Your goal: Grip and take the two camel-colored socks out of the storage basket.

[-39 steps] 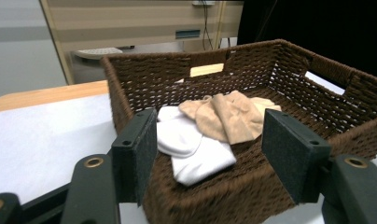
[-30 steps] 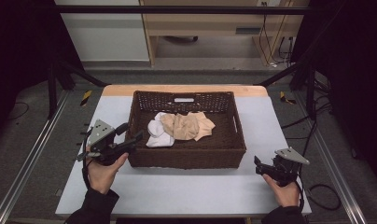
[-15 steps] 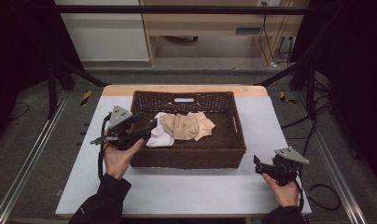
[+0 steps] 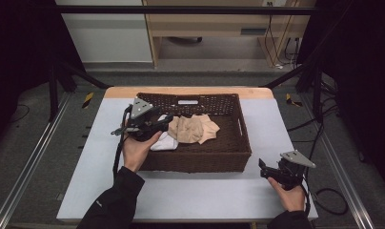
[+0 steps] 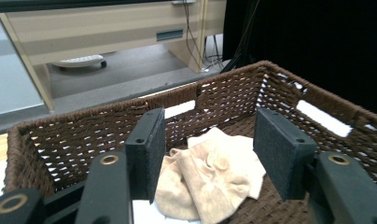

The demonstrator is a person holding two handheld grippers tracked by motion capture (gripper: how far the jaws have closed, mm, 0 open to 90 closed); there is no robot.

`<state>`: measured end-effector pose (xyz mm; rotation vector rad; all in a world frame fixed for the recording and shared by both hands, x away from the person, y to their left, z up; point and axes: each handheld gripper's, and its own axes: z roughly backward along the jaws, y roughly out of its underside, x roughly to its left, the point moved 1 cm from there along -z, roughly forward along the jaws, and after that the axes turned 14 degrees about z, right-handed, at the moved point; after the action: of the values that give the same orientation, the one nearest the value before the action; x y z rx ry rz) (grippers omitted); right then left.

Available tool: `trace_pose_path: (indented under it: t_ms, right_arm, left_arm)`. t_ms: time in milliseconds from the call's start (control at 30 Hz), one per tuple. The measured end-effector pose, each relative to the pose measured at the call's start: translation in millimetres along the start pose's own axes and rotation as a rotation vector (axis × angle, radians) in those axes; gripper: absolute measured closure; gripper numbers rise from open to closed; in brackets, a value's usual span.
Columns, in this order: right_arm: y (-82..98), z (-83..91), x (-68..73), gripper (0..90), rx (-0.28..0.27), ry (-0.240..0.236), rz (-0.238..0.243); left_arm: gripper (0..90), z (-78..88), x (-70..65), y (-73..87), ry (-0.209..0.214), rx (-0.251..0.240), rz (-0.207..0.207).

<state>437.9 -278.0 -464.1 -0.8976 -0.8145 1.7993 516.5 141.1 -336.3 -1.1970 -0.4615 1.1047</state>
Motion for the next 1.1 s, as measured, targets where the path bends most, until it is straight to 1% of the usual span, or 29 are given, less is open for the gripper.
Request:
trace_pose_path:
  t_ms: [67,100,133,167,267,367,400,467,600,667,767,900,1100]
  right_arm:
    - [-0.2,-0.5,-0.1,4.2,-0.001,-0.001,-0.001]
    - [-0.2,-0.5,-0.1,4.2,-0.001,-0.001,-0.001]
    - [-0.2,-0.6,-0.2,4.2,0.000,-0.002,-0.002]
    - [0.0,-1.2,-0.2,4.2,0.002,-0.002,-0.002]
    - [0.1,-1.8,0.2,4.2,0.004,-0.006,-0.001]
    - [0.1,-2.2,-0.2,4.2,0.002,-0.006,-0.002]
    - [0.1,-2.3,-0.1,4.2,0.005,-0.006,-0.003]
    - [0.2,-2.4,-0.3,4.2,0.005,-0.005,-0.004]
    - [-0.1,-2.6,-0.2,4.2,0.003,-0.004,0.000]
    - [0.0,-2.8,-0.2,4.2,0.005,-0.004,0.001]
    - [-0.2,-2.8,-0.5,4.2,0.003,-0.002,-0.002]
    - [-0.1,-2.6,-1.0,4.2,0.003,-0.002,-0.005]
    - [-0.1,-3.2,-1.1,4.3,0.004,0.000,-0.001]
  left_arm:
    - [44.2,-5.3,-0.4,-2.3,-0.002,0.000,-0.003]
    - [44.2,-5.3,-0.4,-2.3,-0.002,0.000,-0.003]
    - [44.2,-11.7,-0.3,-4.8,-0.001,-0.009,-0.014]
    - [43.9,-14.8,-0.1,-5.6,-0.002,-0.011,-0.020]
    - [43.5,-24.7,1.6,-7.4,-0.020,0.004,-0.030]
    - [43.4,-33.6,3.2,-8.3,-0.035,0.020,-0.027]
    - [43.4,-36.8,3.5,-8.3,-0.042,0.028,-0.032]
    - [42.4,-44.7,4.5,-7.2,-0.049,0.027,-0.043]
    - [42.3,-56.5,8.5,-6.3,-0.060,0.035,-0.027]
    - [42.5,-63.2,10.4,-6.7,-0.072,0.051,-0.034]
    - [43.8,-71.6,12.4,-6.8,-0.079,0.053,-0.037]
    - [45.5,-83.2,14.1,-2.3,-0.079,0.060,-0.033]
    - [46.6,-101.5,15.1,9.8,-0.092,0.116,-0.028]
